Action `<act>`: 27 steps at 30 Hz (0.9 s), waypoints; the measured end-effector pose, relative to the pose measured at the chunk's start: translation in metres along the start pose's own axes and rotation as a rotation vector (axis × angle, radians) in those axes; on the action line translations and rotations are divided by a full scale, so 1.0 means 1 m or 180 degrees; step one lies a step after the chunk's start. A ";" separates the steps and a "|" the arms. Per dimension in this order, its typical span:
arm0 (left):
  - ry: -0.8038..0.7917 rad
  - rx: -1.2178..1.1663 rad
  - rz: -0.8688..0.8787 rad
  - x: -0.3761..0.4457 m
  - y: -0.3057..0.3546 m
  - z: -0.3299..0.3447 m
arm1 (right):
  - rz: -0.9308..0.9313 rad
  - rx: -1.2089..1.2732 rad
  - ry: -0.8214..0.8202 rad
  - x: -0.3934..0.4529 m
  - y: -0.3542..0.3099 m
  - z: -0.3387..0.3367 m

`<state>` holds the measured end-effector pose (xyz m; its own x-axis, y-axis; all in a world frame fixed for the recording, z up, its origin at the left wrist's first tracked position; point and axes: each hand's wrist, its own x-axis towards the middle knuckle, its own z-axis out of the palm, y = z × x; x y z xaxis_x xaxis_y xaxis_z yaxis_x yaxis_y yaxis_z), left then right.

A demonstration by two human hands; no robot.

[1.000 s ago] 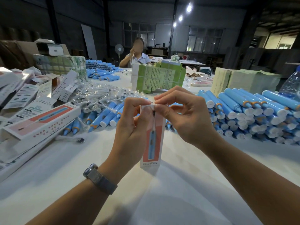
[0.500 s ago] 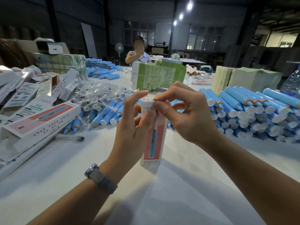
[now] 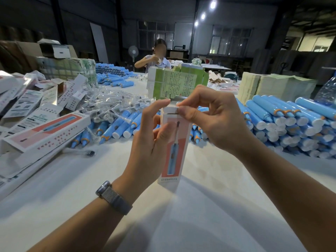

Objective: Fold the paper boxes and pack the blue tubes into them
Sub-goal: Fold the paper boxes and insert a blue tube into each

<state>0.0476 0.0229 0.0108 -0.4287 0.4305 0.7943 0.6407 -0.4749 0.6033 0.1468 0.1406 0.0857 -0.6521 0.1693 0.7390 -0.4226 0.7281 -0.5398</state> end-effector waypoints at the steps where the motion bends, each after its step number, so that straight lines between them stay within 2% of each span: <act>1: 0.0001 0.0032 0.0005 0.000 0.000 0.000 | 0.0021 0.0033 -0.0019 0.001 0.000 0.000; 13: -0.0024 0.0107 0.0169 0.001 0.000 0.000 | 0.0173 0.0424 -0.0516 0.006 -0.002 -0.014; 27: 0.0209 0.0190 0.0090 0.002 -0.003 -0.002 | 0.0018 0.0518 -0.0165 -0.010 0.021 -0.003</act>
<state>0.0433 0.0234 0.0110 -0.4495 0.3656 0.8150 0.6892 -0.4386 0.5768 0.1464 0.1561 0.0681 -0.6846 0.1354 0.7162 -0.5125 0.6093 -0.6051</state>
